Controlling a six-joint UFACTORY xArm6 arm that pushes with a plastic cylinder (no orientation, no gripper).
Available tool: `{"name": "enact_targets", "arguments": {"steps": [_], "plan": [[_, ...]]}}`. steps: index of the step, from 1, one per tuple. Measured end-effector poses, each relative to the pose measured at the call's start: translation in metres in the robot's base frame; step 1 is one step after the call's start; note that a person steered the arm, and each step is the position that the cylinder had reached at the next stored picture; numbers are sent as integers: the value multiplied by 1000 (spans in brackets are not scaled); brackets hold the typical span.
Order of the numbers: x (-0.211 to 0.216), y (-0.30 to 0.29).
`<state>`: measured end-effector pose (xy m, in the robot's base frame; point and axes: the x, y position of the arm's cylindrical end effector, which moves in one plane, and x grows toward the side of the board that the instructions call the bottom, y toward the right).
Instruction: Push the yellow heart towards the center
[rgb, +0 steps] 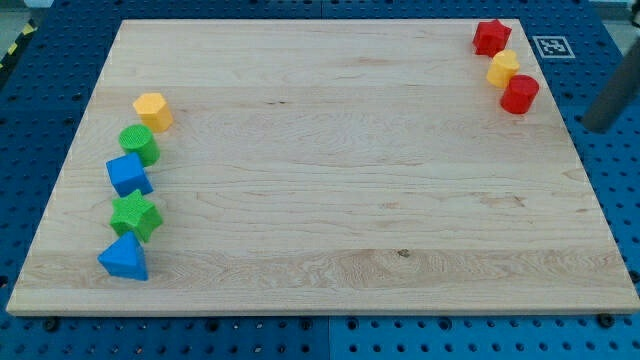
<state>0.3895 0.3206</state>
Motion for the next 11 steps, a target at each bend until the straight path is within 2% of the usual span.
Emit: {"name": "enact_targets", "arguments": {"steps": [1, 3, 5, 6, 8, 10, 11], "plan": [[-25, -7], [-31, -7], [-78, -7], [-85, -11], [-88, -65], [-72, -179], [-79, -239]]}}
